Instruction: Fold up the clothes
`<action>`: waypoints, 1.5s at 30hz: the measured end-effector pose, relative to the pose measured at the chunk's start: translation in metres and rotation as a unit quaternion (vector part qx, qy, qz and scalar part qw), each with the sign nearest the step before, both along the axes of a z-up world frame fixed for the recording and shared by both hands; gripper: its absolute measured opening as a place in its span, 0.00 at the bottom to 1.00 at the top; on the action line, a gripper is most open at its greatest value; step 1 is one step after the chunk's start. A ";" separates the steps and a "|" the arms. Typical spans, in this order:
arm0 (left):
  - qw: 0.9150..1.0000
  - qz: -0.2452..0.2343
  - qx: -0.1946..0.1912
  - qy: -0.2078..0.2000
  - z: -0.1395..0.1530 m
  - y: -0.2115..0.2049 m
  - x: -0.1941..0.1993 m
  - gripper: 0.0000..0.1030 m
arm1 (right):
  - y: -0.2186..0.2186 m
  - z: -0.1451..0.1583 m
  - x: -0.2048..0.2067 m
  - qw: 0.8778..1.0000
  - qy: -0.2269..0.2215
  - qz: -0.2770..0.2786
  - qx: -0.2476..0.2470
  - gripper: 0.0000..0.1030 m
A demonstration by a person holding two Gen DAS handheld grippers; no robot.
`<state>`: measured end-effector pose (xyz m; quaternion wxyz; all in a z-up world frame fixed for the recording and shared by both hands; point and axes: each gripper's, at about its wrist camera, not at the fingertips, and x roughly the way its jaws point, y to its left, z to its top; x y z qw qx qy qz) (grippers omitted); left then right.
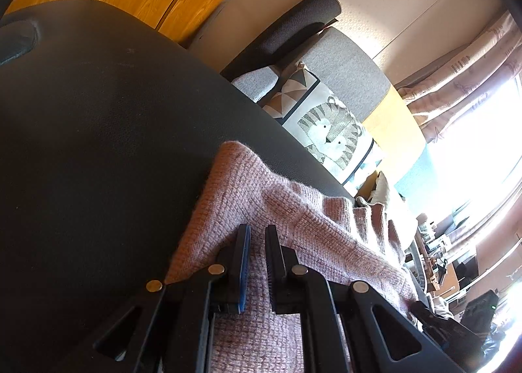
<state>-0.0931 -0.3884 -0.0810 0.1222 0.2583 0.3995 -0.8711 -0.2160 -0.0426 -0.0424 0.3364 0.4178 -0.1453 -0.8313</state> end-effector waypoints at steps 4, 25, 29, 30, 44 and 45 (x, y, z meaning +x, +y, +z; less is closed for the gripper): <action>1.000 0.000 0.001 0.001 0.000 0.000 0.001 0.08 | 0.006 -0.002 0.014 0.999 0.001 0.021 0.032 0.04; 1.000 -0.004 0.011 0.011 -0.003 -0.002 0.003 0.08 | 0.025 0.006 -0.052 0.996 0.006 -0.073 0.050 0.05; 1.000 -0.004 0.012 0.010 -0.002 -0.001 0.002 0.08 | 0.019 0.010 -0.028 1.000 0.011 -0.013 0.022 0.05; 1.000 -0.004 0.012 0.010 -0.002 -0.001 0.002 0.08 | 0.019 0.006 -0.026 1.000 0.002 -0.004 0.022 0.05; 0.994 -0.045 -0.078 -0.065 0.019 0.038 -0.016 0.21 | 0.018 0.007 0.009 0.997 0.015 0.019 0.069 0.05; 0.992 -0.061 -0.090 -0.068 0.020 0.049 -0.019 0.21 | 0.007 0.010 0.011 0.996 0.019 0.038 0.081 0.05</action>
